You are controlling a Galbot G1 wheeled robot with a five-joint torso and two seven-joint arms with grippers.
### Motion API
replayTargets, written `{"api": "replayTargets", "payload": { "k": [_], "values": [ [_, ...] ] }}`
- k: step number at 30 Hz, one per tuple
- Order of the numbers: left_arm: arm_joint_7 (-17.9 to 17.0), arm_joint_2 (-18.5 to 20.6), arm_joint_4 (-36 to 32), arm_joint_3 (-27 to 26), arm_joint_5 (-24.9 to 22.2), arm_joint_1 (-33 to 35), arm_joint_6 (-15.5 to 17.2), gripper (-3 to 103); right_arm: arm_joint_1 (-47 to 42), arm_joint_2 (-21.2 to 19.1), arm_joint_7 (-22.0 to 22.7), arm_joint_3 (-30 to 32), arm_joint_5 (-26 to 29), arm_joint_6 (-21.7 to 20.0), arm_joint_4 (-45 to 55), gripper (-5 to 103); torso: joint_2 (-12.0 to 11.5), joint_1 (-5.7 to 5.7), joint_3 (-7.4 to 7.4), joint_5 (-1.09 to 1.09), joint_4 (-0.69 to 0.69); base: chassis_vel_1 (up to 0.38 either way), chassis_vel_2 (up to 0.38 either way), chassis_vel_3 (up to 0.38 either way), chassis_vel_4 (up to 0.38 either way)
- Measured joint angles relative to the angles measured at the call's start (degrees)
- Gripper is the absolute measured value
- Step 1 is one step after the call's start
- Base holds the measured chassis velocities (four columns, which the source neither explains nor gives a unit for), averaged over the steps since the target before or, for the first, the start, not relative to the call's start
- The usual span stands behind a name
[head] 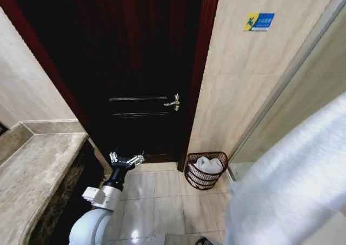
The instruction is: Discard the used towel into the hamper.
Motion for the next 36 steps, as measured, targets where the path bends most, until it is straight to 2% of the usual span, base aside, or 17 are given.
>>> {"api": "replayTargets", "payload": {
  "k": [14, 22, 36],
  "values": [
    [0.00, 0.00, 0.00, 0.00, 0.00, -0.01, 0.00, 100, 0.52, -0.39, -0.43, -0.33, 0.42, -0.29, -0.18, 2, 0.00, 0.05, 0.01, 0.00, 0.04, 0.006, 0.021, 0.025, 0.010],
    [0.00, 0.00, 0.00, 0.00, 0.00, 0.00, 0.00, 100, 0.66, -0.76, -0.85, -0.02, 0.79, -0.26, -0.51, 2, 0.01, 0.02, 0.00, 0.00, -0.01, 0.000, 0.000, 0.000, 0.000],
    [0.00, 0.00, 0.00, 0.00, 0.00, -0.02, 0.00, 100, 0.46, -1.10, 0.13, 0.46, 1.79, 0.90, -0.69, 2, -0.02, 0.11, 0.03, 0.00, 0.04, -0.101, 0.100, 0.109, -0.105]
  ]
}}
